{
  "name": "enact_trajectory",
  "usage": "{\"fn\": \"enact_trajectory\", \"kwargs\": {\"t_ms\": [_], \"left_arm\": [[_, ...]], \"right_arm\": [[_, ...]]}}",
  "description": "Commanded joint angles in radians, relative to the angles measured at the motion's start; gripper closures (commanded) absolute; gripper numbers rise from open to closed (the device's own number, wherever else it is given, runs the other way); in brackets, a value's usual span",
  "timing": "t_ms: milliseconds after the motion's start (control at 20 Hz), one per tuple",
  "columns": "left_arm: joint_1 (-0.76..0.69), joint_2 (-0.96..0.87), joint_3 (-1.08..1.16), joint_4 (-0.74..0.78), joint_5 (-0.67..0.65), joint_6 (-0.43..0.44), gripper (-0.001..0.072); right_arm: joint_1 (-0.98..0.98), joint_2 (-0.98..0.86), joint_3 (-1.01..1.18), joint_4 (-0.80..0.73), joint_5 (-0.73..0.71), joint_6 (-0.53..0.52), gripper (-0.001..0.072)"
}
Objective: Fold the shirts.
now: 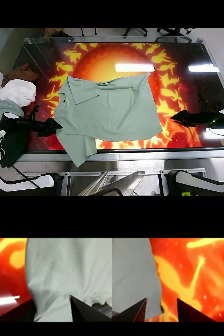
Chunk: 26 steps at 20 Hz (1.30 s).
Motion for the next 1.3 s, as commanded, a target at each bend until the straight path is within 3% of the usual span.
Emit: {"fn": "enact_trajectory", "kwargs": {"t_ms": [0,50,550,600,650,750,800,1050,1150,1250], "left_arm": [[-0.043,0.002,-0.003,-0.012,0.027,0.02,0.0361],[-0.05,0.002,-0.003,-0.011,0.029,0.035,0.0689],[-0.004,0.002,-0.003,-0.013,0.021,0.046,0.0693],[-0.004,0.002,-0.003,-0.014,0.021,0.046,0.0694],[-0.006,0.006,-0.003,-0.031,0.015,0.05,0.0694],[-0.003,0.047,0.003,-0.126,-0.025,0.107,0.0695],[-0.003,0.082,0.022,-0.179,-0.054,0.127,0.0695],[0.02,0.378,0.353,-0.496,-0.132,0.138,0.0695],[0.061,0.513,0.507,-0.723,-0.067,0.164,0.0695],[0.126,0.627,0.668,-0.814,0.032,0.174,0.0695]], "right_arm": [[0.041,-0.004,-0.084,-0.003,-0.019,-0.002,0.0269],[0.061,-0.009,-0.106,-0.003,-0.027,-0.004,0.0269],[0.241,-0.142,-0.127,0.064,-0.048,-0.053,0.0282],[0.26,-0.142,-0.127,0.106,-0.05,-0.072,0.037],[0.273,-0.138,-0.126,0.157,-0.037,-0.094,0.0536],[0.275,-0.114,-0.103,0.24,0.048,-0.122,0.0663],[0.269,-0.084,-0.077,0.269,0.084,-0.121,0.0688],[0.148,0.202,0.227,0.542,0.161,-0.106,0.0689],[0.085,0.303,0.407,0.645,0.149,-0.106,0.0689],[0.032,0.385,0.597,0.657,0.077,-0.106,0.0689]]}}
